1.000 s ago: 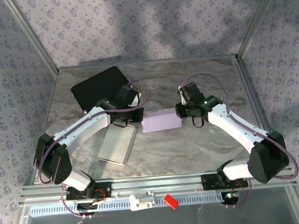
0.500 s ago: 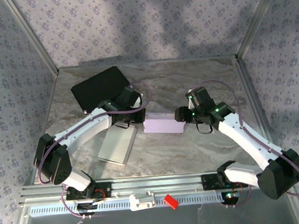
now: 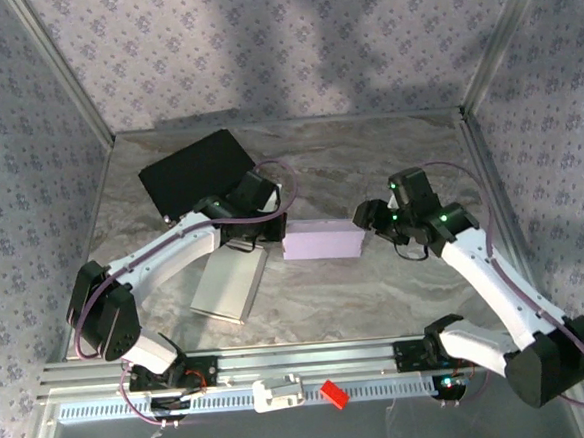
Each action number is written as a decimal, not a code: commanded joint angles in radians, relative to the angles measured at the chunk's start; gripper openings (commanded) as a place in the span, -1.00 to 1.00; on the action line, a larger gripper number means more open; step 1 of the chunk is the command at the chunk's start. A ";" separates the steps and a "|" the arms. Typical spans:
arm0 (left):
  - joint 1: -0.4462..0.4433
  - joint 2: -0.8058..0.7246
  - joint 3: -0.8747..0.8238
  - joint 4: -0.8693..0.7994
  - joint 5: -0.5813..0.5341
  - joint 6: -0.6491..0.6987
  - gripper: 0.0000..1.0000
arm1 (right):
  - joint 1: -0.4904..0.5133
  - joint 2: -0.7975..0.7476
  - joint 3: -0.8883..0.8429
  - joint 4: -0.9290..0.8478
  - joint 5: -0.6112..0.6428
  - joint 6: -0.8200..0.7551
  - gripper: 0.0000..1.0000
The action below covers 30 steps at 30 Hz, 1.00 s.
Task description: Fold the paper box
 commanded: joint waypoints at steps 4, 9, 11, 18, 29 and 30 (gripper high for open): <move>-0.018 0.039 -0.033 -0.103 -0.003 -0.031 -1.00 | -0.023 -0.018 -0.113 0.139 -0.116 0.551 0.38; -0.024 0.032 -0.041 -0.098 -0.013 -0.053 -1.00 | -0.024 0.019 -0.165 0.249 -0.173 0.734 0.43; -0.026 0.029 -0.045 -0.095 -0.014 -0.057 -1.00 | -0.032 0.020 -0.167 0.284 -0.154 0.749 0.43; -0.029 0.027 -0.044 -0.097 -0.017 -0.064 -1.00 | -0.045 0.039 -0.197 0.293 -0.164 0.769 0.30; -0.029 0.025 -0.034 -0.103 -0.010 -0.065 -0.98 | -0.096 0.058 -0.261 0.294 -0.174 0.725 -0.12; -0.030 0.025 -0.033 -0.101 -0.007 -0.067 -0.95 | -0.095 0.061 -0.263 0.288 -0.174 0.718 -0.14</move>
